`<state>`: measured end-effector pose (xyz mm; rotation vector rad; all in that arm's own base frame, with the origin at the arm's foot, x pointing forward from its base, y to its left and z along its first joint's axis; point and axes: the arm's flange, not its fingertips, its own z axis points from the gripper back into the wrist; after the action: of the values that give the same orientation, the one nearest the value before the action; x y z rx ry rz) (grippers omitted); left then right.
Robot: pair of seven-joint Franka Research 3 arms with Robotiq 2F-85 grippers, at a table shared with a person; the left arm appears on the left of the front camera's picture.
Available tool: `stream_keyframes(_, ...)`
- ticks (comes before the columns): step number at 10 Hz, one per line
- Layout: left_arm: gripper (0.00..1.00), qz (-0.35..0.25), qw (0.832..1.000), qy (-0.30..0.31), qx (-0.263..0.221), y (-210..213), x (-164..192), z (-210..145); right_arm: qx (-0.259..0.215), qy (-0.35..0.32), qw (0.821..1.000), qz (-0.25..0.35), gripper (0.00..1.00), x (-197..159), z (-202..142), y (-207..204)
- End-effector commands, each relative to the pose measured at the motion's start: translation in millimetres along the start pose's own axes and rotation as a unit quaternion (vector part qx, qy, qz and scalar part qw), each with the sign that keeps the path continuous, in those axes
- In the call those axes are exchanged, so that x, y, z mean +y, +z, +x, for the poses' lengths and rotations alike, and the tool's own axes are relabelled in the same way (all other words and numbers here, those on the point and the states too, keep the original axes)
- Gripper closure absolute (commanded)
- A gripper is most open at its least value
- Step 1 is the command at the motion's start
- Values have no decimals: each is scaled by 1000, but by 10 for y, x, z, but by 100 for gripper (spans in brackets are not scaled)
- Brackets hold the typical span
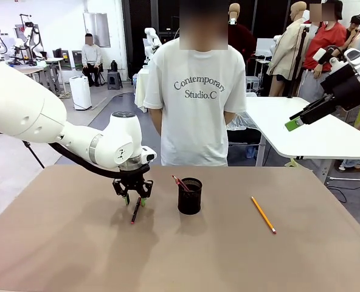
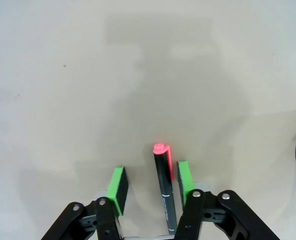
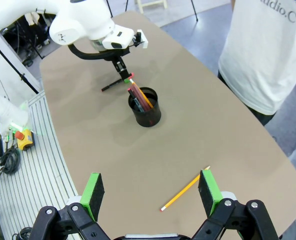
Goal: Place the pens into the pen holder.
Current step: Pick up a writing instrument from the table and place it into the Pen holder.
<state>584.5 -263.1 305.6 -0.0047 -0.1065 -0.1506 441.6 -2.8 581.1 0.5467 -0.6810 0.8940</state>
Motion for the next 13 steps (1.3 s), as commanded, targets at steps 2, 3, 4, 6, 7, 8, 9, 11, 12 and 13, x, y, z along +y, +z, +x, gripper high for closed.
stream_keyframes(2,100,14,1000,8,1,-67,-9,6,-5,2,1000,2,0,1,14,0)
stream_keyframes(3,100,15,1000,7,0,-50,5,8,-5,2,1000,2,0,1,14,0)
stream_keyframes(4,100,17,1000,7,6,-35,-4,2,-5,2,1000,2,0,1,14,0)
stream_keyframes(6,100,17,1000,4,11,-36,-11,0,-5,2,1000,2,0,1,14,0)
stream_keyframes(7,100,11,1000,2,14,-29,-4,-7,-5,2,1000,2,0,1,14,0)
stream_keyframes(8,100,-23,999,-12,32,-49,20,10,-5,2,1000,2,0,1,14,0)
stream_keyframes(9,100,-59,997,-23,39,-34,41,6,-5,2,1000,2,0,1,14,0)
stream_keyframes(11,100,-157,985,-53,46,130,188,-16,-5,2,1000,2,0,1,14,0)
stream_keyframes(12,100,-184,980,-60,45,207,246,-43,-5,2,1000,2,0,1,14,0)
stream_keyframes(13,100,-232,967,-99,45,279,312,-73,-5,2,1000,2,0,1,14,0)
